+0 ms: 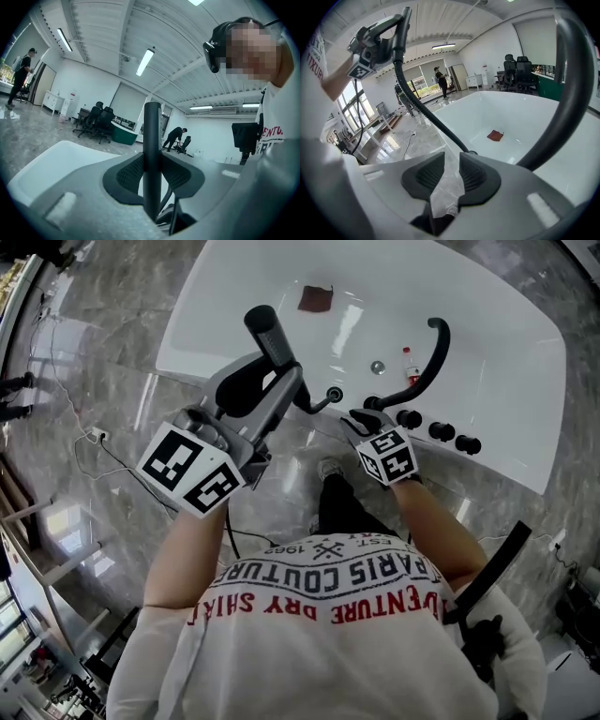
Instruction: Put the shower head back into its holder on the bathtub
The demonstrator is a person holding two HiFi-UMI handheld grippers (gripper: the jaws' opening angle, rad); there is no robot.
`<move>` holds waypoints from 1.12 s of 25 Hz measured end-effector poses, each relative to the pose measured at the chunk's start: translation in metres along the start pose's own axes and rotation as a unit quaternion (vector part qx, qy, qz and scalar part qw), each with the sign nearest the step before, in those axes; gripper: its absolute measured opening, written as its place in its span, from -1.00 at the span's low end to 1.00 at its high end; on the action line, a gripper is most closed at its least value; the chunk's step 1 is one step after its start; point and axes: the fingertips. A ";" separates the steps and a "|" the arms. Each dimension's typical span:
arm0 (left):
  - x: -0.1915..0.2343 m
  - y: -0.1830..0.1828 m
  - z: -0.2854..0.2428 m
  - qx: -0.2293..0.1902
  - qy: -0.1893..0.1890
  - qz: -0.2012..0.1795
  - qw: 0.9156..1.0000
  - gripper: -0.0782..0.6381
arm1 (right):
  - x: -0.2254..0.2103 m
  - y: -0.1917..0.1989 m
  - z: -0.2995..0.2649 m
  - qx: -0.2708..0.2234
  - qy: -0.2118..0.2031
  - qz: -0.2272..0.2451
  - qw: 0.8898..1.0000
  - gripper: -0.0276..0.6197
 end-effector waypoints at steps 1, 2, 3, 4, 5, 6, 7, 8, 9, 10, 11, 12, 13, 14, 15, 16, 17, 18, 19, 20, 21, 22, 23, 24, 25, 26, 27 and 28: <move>0.000 0.003 -0.004 0.003 0.000 0.000 1.000 -0.45 | 0.001 0.003 0.004 -0.002 -0.001 0.001 1.000 -0.64; 0.000 0.007 -0.009 0.005 0.000 -0.001 1.000 -0.45 | 0.002 0.006 0.008 -0.003 -0.005 0.000 1.000 -0.65; 0.000 0.010 -0.012 0.007 -0.001 -0.004 1.000 -0.45 | 0.004 0.010 0.012 -0.003 -0.010 -0.002 1.000 -0.67; 0.000 0.013 -0.015 0.008 -0.003 -0.008 1.000 -0.45 | 0.006 0.015 0.014 -0.002 -0.016 -0.004 1.000 -0.70; 0.001 0.015 -0.017 0.008 -0.005 -0.011 1.000 -0.45 | 0.008 0.020 0.016 0.000 -0.020 -0.006 1.000 -0.74; 0.002 0.016 -0.019 0.007 -0.009 -0.014 1.000 -0.45 | 0.009 0.024 0.018 0.003 -0.022 -0.008 1.000 -0.80; 0.004 0.016 -0.021 0.004 -0.013 -0.015 1.000 -0.45 | 0.009 0.028 0.021 0.004 -0.023 -0.012 1.000 -0.85; 0.004 0.017 -0.023 0.001 -0.017 -0.016 1.000 -0.44 | 0.008 0.032 0.024 0.003 -0.025 -0.019 1.000 -0.89; 0.005 0.019 -0.026 -0.003 -0.019 -0.016 1.000 -0.44 | 0.007 0.034 0.027 0.001 -0.027 -0.026 0.999 -0.92; 0.005 0.021 -0.030 -0.006 -0.021 -0.017 1.000 -0.45 | 0.006 0.037 0.031 -0.002 -0.030 -0.032 0.999 -0.92; 0.005 0.025 -0.033 -0.006 -0.021 -0.020 1.000 -0.45 | 0.005 0.038 0.034 -0.004 -0.031 -0.036 0.999 -0.92; 0.005 0.028 -0.036 -0.006 -0.022 -0.023 0.999 -0.45 | 0.004 0.039 0.037 -0.007 -0.030 -0.038 0.999 -0.92; 0.006 0.032 -0.037 -0.006 -0.023 -0.026 0.999 -0.45 | 0.002 0.040 0.040 -0.009 -0.029 -0.040 0.999 -0.91; 0.006 0.035 -0.039 -0.008 -0.024 -0.026 0.999 -0.45 | 0.000 0.039 0.043 -0.012 -0.028 -0.043 0.999 -0.91; 0.007 0.038 -0.041 -0.009 -0.025 -0.026 0.999 -0.45 | -0.002 0.038 0.046 -0.015 -0.026 -0.045 0.999 -0.91; 0.008 0.042 -0.044 -0.012 -0.027 -0.026 0.999 -0.45 | -0.005 0.037 0.048 -0.019 -0.024 -0.048 0.998 -0.91; 0.010 0.046 -0.046 -0.014 -0.029 -0.027 0.999 -0.44 | -0.007 0.036 0.049 -0.022 -0.023 -0.049 0.998 -0.91; 0.013 0.051 -0.049 -0.016 -0.032 -0.029 0.999 -0.45 | -0.008 0.037 0.050 -0.024 -0.023 -0.050 0.998 -0.91; 0.015 0.058 -0.052 -0.018 -0.034 -0.031 0.999 -0.45 | -0.009 0.039 0.051 -0.024 -0.024 -0.052 0.998 -0.91; 0.018 0.066 -0.054 -0.020 -0.036 -0.033 0.999 -0.45 | -0.010 0.043 0.052 -0.023 -0.024 -0.053 0.998 -0.91; 0.021 0.073 -0.057 -0.021 -0.039 -0.033 0.998 -0.45 | -0.011 0.046 0.052 -0.021 -0.024 -0.054 0.998 -0.91; 0.024 0.079 -0.059 -0.023 -0.040 -0.032 0.998 -0.45 | -0.013 0.049 0.052 -0.020 -0.022 -0.055 0.998 -0.91; 0.027 0.084 -0.061 -0.023 -0.041 -0.028 0.998 -0.45 | -0.014 0.050 0.054 -0.019 -0.021 -0.056 0.998 -0.91; 0.028 0.087 -0.062 -0.024 -0.042 -0.024 0.999 -0.45 | -0.015 0.051 0.056 -0.019 -0.019 -0.058 0.998 -0.91; 0.029 0.090 -0.064 -0.025 -0.044 -0.020 0.999 -0.45 | -0.015 0.052 0.059 -0.020 -0.017 -0.060 0.998 -0.91; 0.029 0.093 -0.065 -0.025 -0.047 -0.018 0.998 -0.44 | -0.015 0.053 0.062 -0.019 -0.015 -0.061 0.998 -0.91; 0.031 0.096 -0.067 -0.024 -0.050 -0.017 0.998 -0.45 | -0.016 0.055 0.064 -0.018 -0.013 -0.062 0.998 -0.91; 0.033 0.100 -0.070 -0.022 -0.054 -0.018 0.998 -0.45 | -0.017 0.057 0.066 -0.017 -0.011 -0.063 0.998 -0.91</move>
Point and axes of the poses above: the fingertips, and each gripper's own axes: z backward along the fingers, x to its left, y out of its underside, and after that the axes turned 1 degree about x, right-handed
